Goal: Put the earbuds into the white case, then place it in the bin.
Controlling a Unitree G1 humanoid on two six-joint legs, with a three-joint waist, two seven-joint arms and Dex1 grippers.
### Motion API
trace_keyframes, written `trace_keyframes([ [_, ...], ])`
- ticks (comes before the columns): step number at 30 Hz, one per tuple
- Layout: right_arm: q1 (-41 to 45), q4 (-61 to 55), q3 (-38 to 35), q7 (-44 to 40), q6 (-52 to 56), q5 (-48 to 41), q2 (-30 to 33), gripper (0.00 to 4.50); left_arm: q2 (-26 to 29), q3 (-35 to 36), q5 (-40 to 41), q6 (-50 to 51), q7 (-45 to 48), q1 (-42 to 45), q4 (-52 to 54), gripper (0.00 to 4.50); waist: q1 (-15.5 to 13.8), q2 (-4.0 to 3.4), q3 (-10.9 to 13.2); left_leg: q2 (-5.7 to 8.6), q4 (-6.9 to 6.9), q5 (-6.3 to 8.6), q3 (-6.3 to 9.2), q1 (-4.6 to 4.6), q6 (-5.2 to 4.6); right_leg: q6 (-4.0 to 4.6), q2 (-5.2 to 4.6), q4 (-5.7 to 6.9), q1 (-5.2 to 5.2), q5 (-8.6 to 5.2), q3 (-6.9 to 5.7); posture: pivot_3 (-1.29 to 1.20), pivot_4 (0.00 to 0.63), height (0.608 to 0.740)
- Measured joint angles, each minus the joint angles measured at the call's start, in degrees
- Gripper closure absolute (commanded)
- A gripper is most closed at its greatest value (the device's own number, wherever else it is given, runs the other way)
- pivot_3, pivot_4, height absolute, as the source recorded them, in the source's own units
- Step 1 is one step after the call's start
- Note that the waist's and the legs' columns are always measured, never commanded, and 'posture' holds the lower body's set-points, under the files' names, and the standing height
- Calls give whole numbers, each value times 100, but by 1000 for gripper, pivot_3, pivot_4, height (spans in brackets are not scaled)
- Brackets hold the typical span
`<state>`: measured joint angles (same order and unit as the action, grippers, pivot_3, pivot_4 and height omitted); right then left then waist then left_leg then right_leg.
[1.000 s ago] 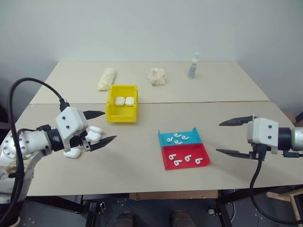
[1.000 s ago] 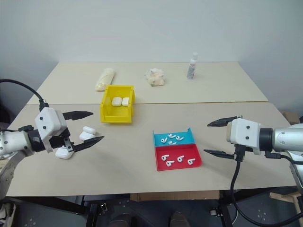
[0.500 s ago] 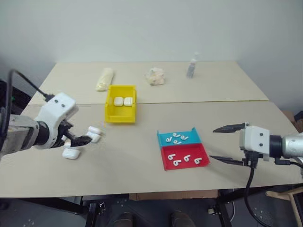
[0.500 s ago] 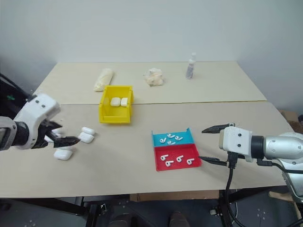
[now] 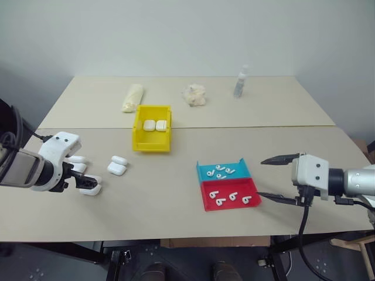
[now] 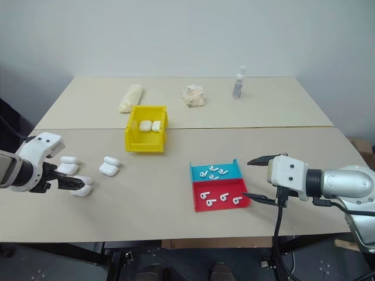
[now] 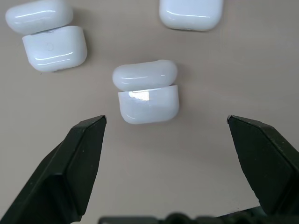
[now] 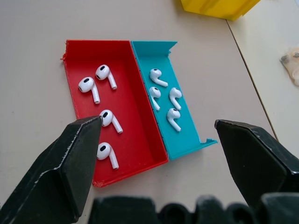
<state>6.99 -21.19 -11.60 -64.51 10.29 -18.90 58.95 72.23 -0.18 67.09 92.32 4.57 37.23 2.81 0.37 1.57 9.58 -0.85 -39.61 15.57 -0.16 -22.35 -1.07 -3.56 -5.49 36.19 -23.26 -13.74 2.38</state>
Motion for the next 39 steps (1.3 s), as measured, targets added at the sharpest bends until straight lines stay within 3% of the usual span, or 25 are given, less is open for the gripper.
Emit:
trace_keyframes([
  [6,-239,-110,-156,-27,76,-36,69,23,-435,-625,-180,0,-212,308,-465,0,1,2,1,0,-1,0,-2,-5,1,0,-1,0,-1,0,0,0,150,740],
  [16,-409,-239,-392,-70,187,-47,124,23,-891,-878,-987,0,-238,509,-850,0,16,3,1,0,-3,-1,-3,-4,2,0,0,1,0,0,-1,0,150,740],
  [39,-332,-242,-373,-54,243,-44,129,23,-1050,-866,-1427,1,-26,300,-963,0,20,2,0,1,-4,-1,3,-1,2,0,-2,3,1,0,0,0,150,740],
])
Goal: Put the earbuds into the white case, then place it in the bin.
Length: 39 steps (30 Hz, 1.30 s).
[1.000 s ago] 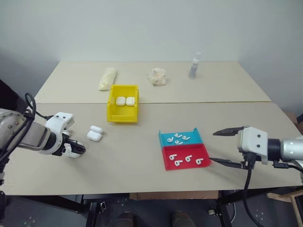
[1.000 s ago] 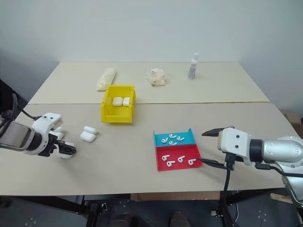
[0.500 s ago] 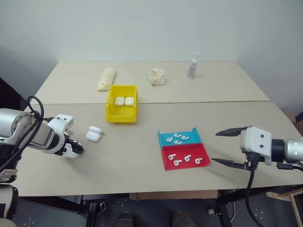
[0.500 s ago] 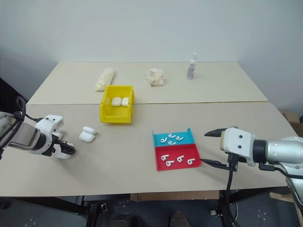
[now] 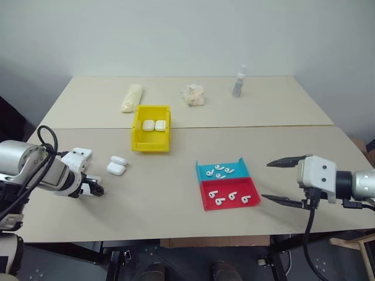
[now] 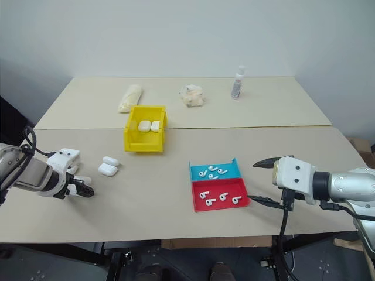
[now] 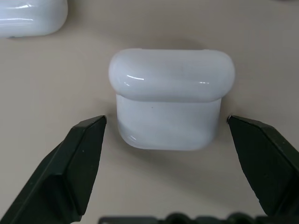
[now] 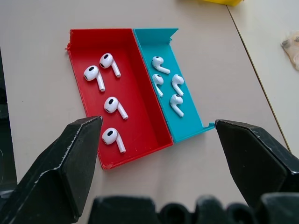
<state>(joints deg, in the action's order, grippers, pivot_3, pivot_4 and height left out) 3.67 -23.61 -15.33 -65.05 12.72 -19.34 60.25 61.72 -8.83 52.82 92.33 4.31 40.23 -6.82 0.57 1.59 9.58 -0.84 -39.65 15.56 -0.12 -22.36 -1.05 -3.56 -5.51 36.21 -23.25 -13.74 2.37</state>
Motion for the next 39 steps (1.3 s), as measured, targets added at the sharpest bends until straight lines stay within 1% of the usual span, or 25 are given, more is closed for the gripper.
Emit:
trace_keyframes([
  [12,-44,-57,1,54,1,3,-1,23,-286,12,-572,0,334,160,-29,0,-66,-2,-2,2,-3,0,-7,2,1,0,-1,-2,6,0,-1,0,150,740],
  [15,-56,-57,1,83,1,7,-1,0,-294,12,-620,0,441,162,-65,600,-64,-2,-2,2,-3,0,-6,2,1,0,-1,-1,6,0,-1,0,150,740],
  [18,-55,-57,1,106,1,6,-1,0,-281,-23,-626,-1,576,161,-68,1559,-58,-2,-2,2,-3,0,-5,3,1,0,-1,-1,6,0,-1,0,150,740],
  [19,-55,-56,1,110,1,6,0,0,-249,-33,-624,0,610,161,-83,1721,-56,-2,-2,1,-2,0,-5,2,1,0,-1,-1,5,0,-1,0,150,740],
  [23,-49,-54,1,126,0,6,0,0,-230,-37,-692,0,666,145,-77,1717,-40,-2,-2,1,-2,0,-4,3,0,0,0,-1,4,0,-1,0,150,740],
  [26,-32,-50,12,137,0,7,-1,0,-231,-25,-894,0,676,71,121,1717,-26,-2,-2,1,-2,0,-4,2,0,0,0,-1,4,0,0,0,150,740],
  [29,39,-23,32,134,-1,7,1,0,-229,12,-1095,-3,710,10,508,1717,-21,0,0,0,-3,0,-3,-2,1,0,1,-1,2,0,-2,0,150,740],
  [30,82,17,34,120,-1,7,17,0,-167,41,-1147,-22,782,-7,788,1717,-22,3,1,0,-3,0,-3,-6,1,0,0,-2,0,0,-2,0,150,740],
  [33,209,109,40,12,-10,7,158,0,178,232,-1182,-255,1133,-116,1543,1717,-10,5,3,-1,-1,0,0,-16,1,0,-1,-1,-12,0,0,0,150,740],
  [34,288,180,52,-57,-12,7,243,0,323,428,-1104,-402,1379,-216,1926,1717,-5,5,3,-2,-1,0,0,-22,2,0,-1,-2,-15,0,-1,0,150,740],
  [35,378,230,78,-130,8,3,359,0,409,738,-1017,-675,1663,-420,2325,1717,6,4,3,-3,-1,0,0,-27,2,0,-4,-1,-22,0,1,0,150,740],
  [37,631,284,155,-316,188,-41,613,0,358,1344,-899,-1420,2198,-858,3054,1717,5,0,4,-2,0,-3,0,-34,7,0,-12,-3,-38,0,3,0,150,740],
  [39,977,286,257,-592,396,-233,909,0,-166,1962,-872,-2601,2731,-1466,3713,1717,2,-18,-3,-2,-1,-3,-4,-36,8,1,-13,-2,-38,0,3,0,150,740],
])
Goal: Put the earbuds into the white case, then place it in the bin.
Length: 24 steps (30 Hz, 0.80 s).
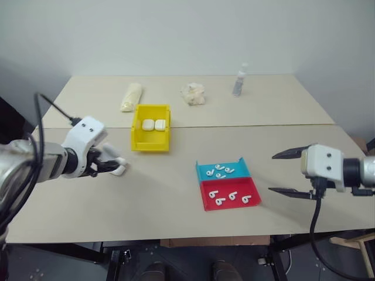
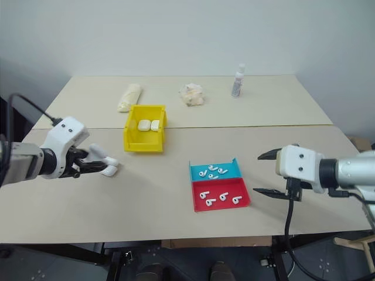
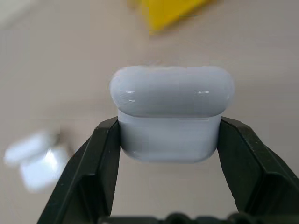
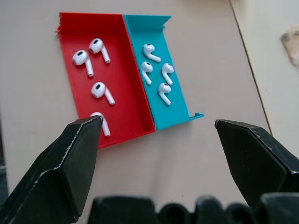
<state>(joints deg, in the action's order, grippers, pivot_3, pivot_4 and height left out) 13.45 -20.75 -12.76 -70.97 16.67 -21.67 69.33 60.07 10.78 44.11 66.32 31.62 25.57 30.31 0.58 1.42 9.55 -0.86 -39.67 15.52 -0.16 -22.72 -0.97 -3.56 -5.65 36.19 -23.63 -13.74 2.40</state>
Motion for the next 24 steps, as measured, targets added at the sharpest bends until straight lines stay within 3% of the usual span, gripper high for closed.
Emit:
trace_keyframes([
  [5,610,-53,524,-587,78,-92,382,0,-1295,-30,-608,-2490,804,-951,122,1717,-2,-9,-5,0,-2,1,-25,20,-2,2,4,-9,30,0,-7,0,150,740],
  [8,1031,-105,1099,-976,-54,81,459,0,-2446,-495,-1160,-4327,1330,-1054,-628,1717,-30,-5,-4,1,-8,2,-29,28,-4,1,4,-14,46,1,-12,0,150,740],
  [12,1743,4,2001,-1316,-370,812,414,0,-3316,-850,-1512,-5923,2028,-963,-1712,1717,-37,-7,-5,2,-8,4,-32,26,-7,-1,4,-12,39,2,-9,0,150,740],
  [15,2019,170,2441,-1548,-603,1172,256,0,-3606,-957,-1578,-6491,2337,-836,-2230,1717,-32,-6,-4,1,-9,5,-29,21,-10,-1,4,-13,35,2,-9,0,150,740],
  [23,2552,572,3483,-1774,-972,2032,-493,0,-3609,-1037,-1546,-6939,3154,-831,-2622,1717,15,-7,-5,-1,-11,6,-15,22,-11,-2,8,-8,32,2,-10,0,150,740],
  [24,2577,662,3583,-1776,-1018,2122,-587,185,-3613,-1051,-1548,-7011,3225,-857,-2643,1717,14,-7,-5,-1,-11,6,-14,22,-11,-2,7,-8,32,2,-10,0,150,740],
])
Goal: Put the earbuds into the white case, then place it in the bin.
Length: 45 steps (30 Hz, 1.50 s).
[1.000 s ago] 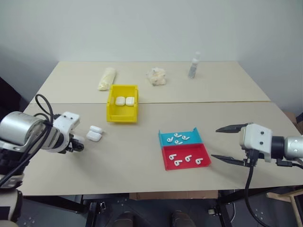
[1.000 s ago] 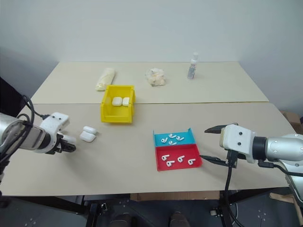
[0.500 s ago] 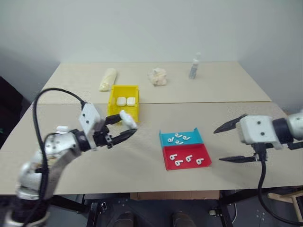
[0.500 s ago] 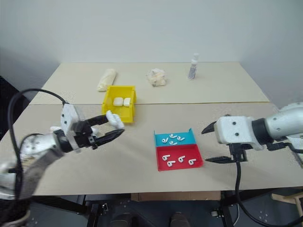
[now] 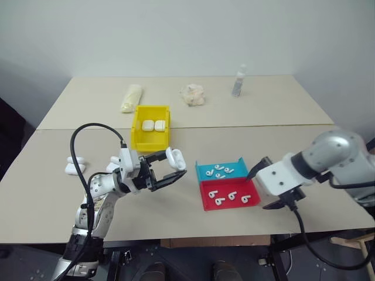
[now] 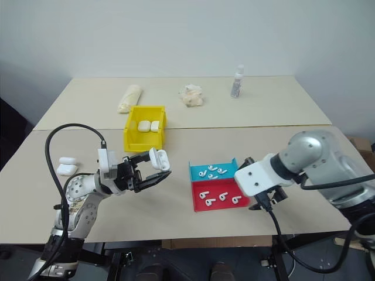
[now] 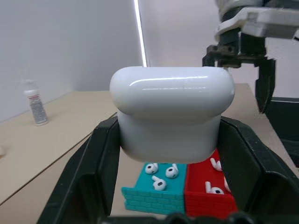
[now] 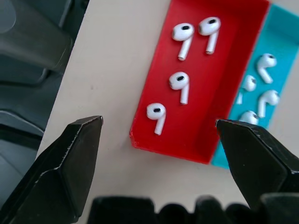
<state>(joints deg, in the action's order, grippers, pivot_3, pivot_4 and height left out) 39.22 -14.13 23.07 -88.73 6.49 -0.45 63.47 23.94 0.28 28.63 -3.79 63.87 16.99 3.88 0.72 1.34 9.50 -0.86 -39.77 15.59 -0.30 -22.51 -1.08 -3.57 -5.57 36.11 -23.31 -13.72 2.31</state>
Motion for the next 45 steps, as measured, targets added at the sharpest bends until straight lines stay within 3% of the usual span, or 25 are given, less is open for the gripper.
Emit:
trace_keyframes([
  [4,119,235,195,-3,-95,254,-230,1278,-14,-27,-11,-96,61,-152,-17,1717,0,0,0,0,1,0,12,0,0,0,0,0,-1,0,0,0,150,740],
  [9,270,367,365,-3,-151,486,-478,1278,-2,-35,-19,-84,-35,-219,121,1717,-9,0,0,0,0,0,19,0,0,0,-1,1,-2,0,0,0,150,740],
  [11,275,407,375,-7,-166,507,-521,1639,-2,-34,-20,-87,-69,-251,203,1717,-12,0,0,0,1,0,21,0,0,0,-1,-1,-2,0,0,0,150,740],
  [20,260,696,540,6,-437,790,-738,1639,64,-35,-29,42,-257,-394,466,1717,-4,-1,0,0,2,0,23,3,0,0,1,1,-1,0,0,0,150,740],
  [23,190,846,543,25,-610,901,-743,2191,96,-36,-32,66,-276,-395,468,1717,-6,-1,0,0,3,0,22,2,0,0,1,-1,-1,0,0,0,150,740],
  [45,55,1317,546,229,-1021,1438,-1076,2191,282,-130,-77,438,-376,-470,674,1717,-4,-1,0,-1,3,0,21,4,1,0,2,0,-1,0,0,0,150,740],
])
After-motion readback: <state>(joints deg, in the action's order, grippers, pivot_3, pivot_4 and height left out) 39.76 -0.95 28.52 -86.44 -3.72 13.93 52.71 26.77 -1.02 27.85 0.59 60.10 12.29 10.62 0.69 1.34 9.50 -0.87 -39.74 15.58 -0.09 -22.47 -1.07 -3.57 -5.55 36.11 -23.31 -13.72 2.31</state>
